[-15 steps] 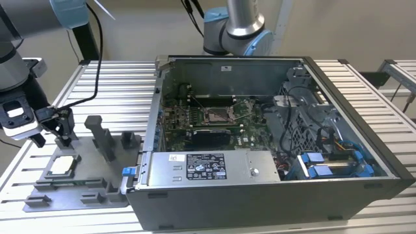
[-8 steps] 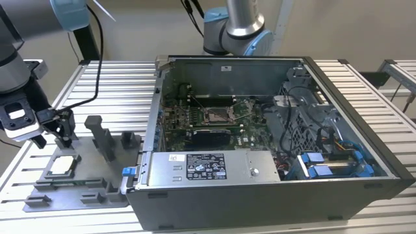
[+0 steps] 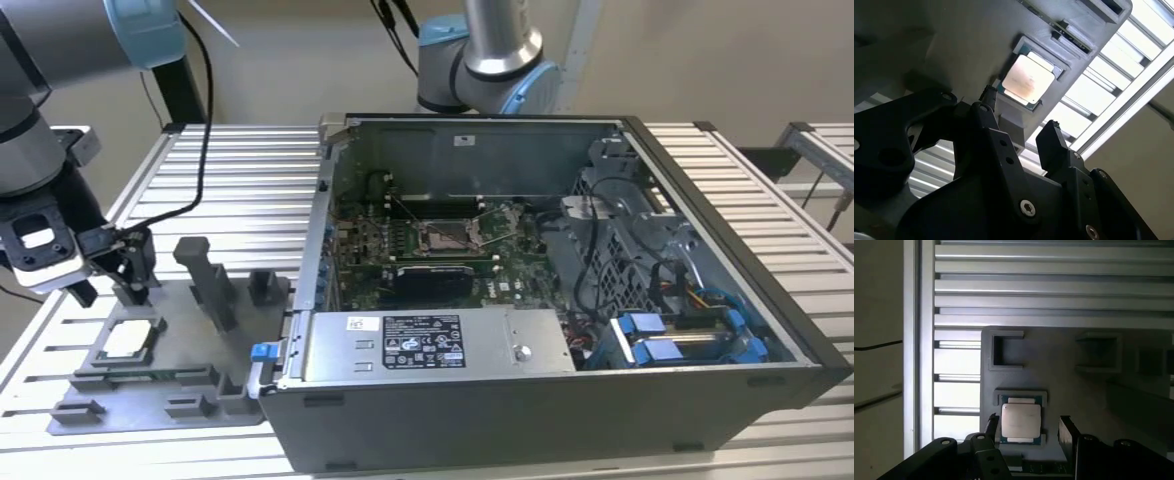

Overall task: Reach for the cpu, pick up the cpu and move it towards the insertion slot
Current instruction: 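Pick up the cpu and move it towards the insertion slot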

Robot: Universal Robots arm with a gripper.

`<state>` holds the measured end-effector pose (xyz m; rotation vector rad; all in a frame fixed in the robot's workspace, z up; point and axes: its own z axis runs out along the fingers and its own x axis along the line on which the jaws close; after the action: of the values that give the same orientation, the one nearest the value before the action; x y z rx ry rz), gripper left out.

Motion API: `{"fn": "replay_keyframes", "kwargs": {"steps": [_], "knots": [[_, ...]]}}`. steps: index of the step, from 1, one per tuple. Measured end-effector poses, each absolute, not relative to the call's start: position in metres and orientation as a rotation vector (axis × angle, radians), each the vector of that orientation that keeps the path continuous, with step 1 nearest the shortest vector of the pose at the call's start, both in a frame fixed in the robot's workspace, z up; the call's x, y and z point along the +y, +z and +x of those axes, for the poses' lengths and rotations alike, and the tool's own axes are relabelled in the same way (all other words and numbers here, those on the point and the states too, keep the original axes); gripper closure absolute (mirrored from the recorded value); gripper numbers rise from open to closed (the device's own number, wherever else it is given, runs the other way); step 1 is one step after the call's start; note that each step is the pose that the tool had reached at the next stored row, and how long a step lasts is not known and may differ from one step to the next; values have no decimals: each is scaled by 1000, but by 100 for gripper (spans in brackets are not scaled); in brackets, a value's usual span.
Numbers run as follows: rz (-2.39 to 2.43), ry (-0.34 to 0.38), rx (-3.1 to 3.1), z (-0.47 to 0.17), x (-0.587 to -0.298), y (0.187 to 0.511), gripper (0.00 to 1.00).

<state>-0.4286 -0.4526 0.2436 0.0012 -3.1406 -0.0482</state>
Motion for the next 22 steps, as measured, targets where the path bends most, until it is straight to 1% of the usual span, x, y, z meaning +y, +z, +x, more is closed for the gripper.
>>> {"fn": "replay_keyframes", "kwargs": {"steps": [22], "knots": [[1,-48,-3141,-429,-453,234,0]]}}
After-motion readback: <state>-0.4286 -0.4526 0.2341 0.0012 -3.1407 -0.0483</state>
